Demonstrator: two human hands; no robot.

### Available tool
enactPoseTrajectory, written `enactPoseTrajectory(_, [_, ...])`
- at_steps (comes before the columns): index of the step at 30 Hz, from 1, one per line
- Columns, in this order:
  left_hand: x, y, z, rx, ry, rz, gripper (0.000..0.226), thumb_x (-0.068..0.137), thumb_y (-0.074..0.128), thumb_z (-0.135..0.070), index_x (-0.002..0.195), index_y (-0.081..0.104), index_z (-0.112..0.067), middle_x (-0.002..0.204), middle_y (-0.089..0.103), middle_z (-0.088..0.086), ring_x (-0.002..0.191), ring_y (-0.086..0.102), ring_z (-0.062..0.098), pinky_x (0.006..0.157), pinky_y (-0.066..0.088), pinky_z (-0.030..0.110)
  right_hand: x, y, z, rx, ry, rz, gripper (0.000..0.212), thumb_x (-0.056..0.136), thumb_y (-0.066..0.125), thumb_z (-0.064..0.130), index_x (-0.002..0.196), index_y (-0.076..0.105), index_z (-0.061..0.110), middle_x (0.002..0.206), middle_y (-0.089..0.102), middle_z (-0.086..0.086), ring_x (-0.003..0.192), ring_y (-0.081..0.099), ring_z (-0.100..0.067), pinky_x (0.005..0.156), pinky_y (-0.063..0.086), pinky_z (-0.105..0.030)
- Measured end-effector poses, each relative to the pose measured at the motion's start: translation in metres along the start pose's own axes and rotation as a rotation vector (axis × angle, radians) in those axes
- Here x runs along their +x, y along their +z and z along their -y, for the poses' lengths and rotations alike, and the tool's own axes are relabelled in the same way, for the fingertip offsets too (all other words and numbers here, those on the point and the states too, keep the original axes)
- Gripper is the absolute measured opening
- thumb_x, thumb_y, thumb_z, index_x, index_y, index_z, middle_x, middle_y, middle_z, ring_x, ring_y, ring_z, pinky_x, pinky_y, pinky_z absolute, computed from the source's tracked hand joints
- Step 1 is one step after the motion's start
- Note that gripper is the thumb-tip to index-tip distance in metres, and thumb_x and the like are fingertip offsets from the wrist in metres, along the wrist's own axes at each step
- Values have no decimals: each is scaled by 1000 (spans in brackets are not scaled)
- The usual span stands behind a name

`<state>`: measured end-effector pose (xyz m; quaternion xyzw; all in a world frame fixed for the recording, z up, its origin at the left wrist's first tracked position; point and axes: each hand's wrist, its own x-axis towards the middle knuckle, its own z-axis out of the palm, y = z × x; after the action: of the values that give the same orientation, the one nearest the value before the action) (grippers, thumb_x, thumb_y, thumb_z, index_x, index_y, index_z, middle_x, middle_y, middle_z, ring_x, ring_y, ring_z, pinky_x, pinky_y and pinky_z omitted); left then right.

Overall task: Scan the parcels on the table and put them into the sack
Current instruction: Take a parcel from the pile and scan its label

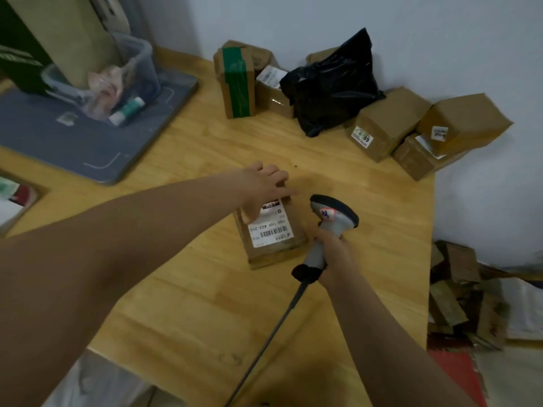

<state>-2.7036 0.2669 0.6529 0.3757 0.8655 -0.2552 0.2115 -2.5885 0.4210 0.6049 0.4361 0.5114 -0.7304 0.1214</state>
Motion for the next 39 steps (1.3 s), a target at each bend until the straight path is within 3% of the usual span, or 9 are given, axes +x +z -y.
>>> enactPoseTrajectory(4, [-33, 25, 29, -197, -244, 77, 113, 62, 70, -69, 151, 8, -38, 148, 26, 7, 134, 23, 31, 109, 27, 50, -19, 0, -16, 143, 102, 87, 38, 84, 73, 23, 115, 55, 12, 91, 58, -9, 79, 59, -24, 80, 53, -46])
enactPoseTrajectory(7, [-72, 55, 41, -496, -448, 195, 97, 72, 59, -76, 149, 24, -30, 141, 37, 11, 127, 37, 30, 104, 36, 45, -33, 9, -35, 171, 148, 163, 31, 86, 70, 27, 110, 56, 14, 95, 56, -10, 81, 56, -23, 73, 53, -39])
enactPoseTrajectory(13, [-129, 117, -1, -1508, -724, 126, 57, 91, 47, -61, 107, 65, -8, 100, 67, 16, 67, 60, 22, 56, 52, 27, -60, 45, -58, 140, 219, 300, 53, 69, 81, 30, 114, 62, 9, 109, 68, -18, 99, 66, -34, 92, 52, -53])
enactPoseTrajectory(17, [-146, 151, -43, -1991, -981, -204, 47, 86, 60, -55, 107, 63, -12, 111, 65, 6, 99, 60, 23, 91, 49, 38, -66, 62, -63, 22, 151, 327, 36, 75, 78, 25, 103, 60, 12, 103, 65, -15, 96, 63, -31, 92, 51, -51])
enactPoseTrajectory(20, [-173, 162, -48, -2310, -918, -264, 55, 83, 69, -44, 125, 51, -14, 117, 64, 13, 105, 62, 29, 85, 54, 40, -72, 75, -70, -78, 124, 378, 29, 80, 75, 23, 102, 60, 11, 96, 67, -12, 88, 65, -29, 87, 54, -49])
enactPoseTrajectory(30, [-287, 205, -23, -2314, -1054, -640, 94, 76, 78, -18, 150, 22, -8, 122, 55, 11, 109, 55, 26, 90, 48, 36, -150, 136, -99, -348, -157, 618, 26, 81, 74, 17, 104, 61, 12, 84, 69, -9, 70, 63, -19, 66, 54, -37])
enactPoseTrajectory(33, [-315, 218, -14, -2249, -1072, -750, 89, 75, 78, -18, 148, 28, -4, 111, 60, 8, 93, 59, 20, 70, 48, 27, -179, 150, -103, -456, -227, 731, 15, 84, 72, 16, 89, 59, 10, 60, 62, -7, 47, 54, -16, 48, 46, -29])
enactPoseTrajectory(36, [-338, 226, -9, -2131, -1084, -825, 88, 57, 85, -33, 133, 49, -6, 106, 68, 10, 91, 66, 24, 71, 56, 34, -202, 166, -105, -504, -270, 756, 13, 83, 72, 14, 85, 59, 10, 53, 55, -2, 42, 48, -12, 42, 41, -25])
enactPoseTrajectory(39, [-352, 234, -6, -2071, -1115, -876, 56, 72, 80, -20, 120, 54, -8, 105, 67, 9, 95, 65, 25, 69, 54, 31, -221, 179, -103, -522, -259, 795, 11, 84, 71, 12, 84, 60, 9, 51, 55, 0, 41, 46, -11, 41, 41, -23])
